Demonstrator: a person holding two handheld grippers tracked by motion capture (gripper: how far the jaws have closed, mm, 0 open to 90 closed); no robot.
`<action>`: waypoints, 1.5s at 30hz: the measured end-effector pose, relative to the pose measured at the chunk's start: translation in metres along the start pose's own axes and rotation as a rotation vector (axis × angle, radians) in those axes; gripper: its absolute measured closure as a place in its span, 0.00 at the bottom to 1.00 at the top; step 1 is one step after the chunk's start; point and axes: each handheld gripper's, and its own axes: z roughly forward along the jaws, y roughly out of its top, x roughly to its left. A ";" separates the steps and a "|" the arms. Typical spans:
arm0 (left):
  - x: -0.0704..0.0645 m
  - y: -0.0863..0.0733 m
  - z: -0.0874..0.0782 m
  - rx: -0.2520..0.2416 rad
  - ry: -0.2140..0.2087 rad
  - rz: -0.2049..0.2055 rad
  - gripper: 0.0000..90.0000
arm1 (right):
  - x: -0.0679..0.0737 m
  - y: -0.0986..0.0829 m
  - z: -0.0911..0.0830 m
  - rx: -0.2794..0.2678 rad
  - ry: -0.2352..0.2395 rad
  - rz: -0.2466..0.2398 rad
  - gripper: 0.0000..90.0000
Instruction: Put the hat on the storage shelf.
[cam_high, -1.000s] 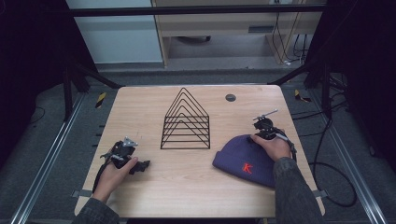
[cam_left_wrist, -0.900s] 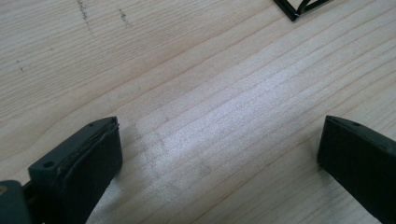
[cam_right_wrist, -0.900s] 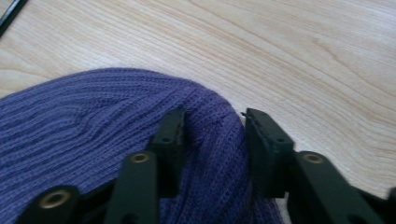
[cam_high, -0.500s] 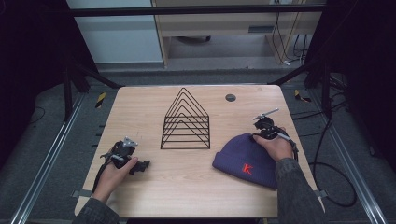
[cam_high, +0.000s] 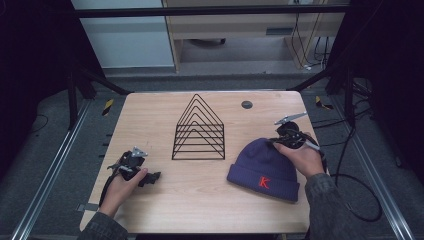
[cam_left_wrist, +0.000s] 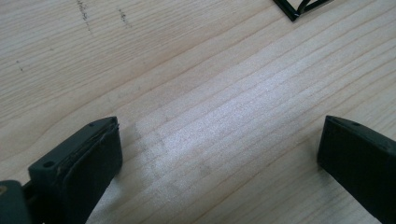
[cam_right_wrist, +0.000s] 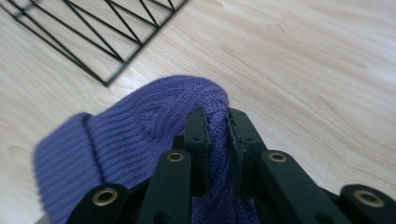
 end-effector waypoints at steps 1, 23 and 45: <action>0.000 0.000 0.000 0.000 0.000 0.000 0.00 | 0.000 0.000 0.000 0.000 0.000 0.000 0.88; 0.000 0.000 0.000 0.000 0.001 -0.001 0.00 | 0.028 0.019 -0.073 -0.155 0.025 -0.088 0.89; -0.001 0.000 0.000 -0.002 0.003 -0.002 0.00 | 0.032 0.044 -0.100 -0.216 0.024 -0.110 0.89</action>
